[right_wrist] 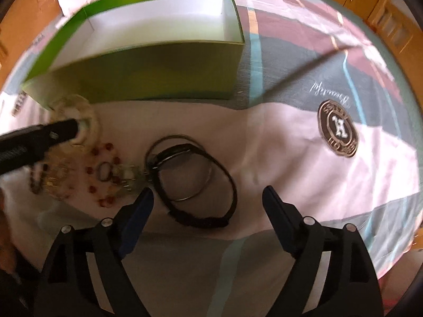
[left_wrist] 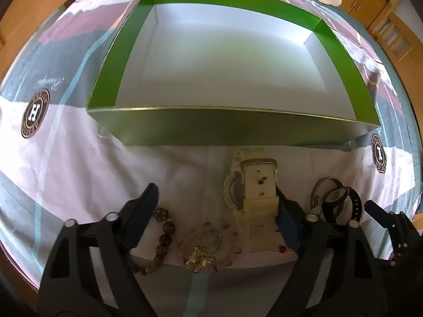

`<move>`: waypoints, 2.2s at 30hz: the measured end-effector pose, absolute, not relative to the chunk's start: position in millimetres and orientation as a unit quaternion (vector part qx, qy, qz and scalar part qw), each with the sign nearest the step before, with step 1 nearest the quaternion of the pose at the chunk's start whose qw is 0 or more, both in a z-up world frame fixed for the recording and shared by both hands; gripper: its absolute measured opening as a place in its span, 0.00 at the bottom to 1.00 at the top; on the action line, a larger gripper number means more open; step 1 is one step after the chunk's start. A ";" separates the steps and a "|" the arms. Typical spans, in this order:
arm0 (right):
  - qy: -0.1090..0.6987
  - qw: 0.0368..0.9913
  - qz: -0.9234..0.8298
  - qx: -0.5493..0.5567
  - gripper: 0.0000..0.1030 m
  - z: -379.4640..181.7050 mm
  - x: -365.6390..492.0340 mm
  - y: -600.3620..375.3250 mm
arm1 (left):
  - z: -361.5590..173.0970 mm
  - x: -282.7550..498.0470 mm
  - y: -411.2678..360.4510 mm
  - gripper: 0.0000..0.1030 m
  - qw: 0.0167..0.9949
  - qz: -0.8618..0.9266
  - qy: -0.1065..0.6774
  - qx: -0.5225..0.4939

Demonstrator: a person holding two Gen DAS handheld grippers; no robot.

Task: Organize jewelry
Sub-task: 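Move the right tool to the black-strap watch while the left tool moves to the cream watch, then close the right gripper on the black watch while the left gripper closes on the cream watch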

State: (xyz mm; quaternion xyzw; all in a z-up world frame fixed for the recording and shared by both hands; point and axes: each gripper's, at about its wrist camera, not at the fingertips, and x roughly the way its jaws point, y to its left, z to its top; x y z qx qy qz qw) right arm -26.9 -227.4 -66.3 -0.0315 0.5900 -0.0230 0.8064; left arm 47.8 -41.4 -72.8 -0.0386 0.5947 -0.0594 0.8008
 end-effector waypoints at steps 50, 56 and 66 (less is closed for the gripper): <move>0.580 0.814 0.009 0.036 0.61 -55.5 -24.9 -242.4 | -64.3 51.4 -18.7 0.82 0.807 -0.022 0.589 -0.046; 0.592 0.806 -0.001 0.012 0.68 -66.5 -22.9 -237.9 | -78.9 54.9 -20.8 0.82 0.791 -0.018 0.610 -0.041; 0.589 0.807 0.016 0.036 0.38 -64.5 -21.7 -238.4 | -75.2 59.4 -19.0 0.55 0.796 -0.025 0.603 -0.051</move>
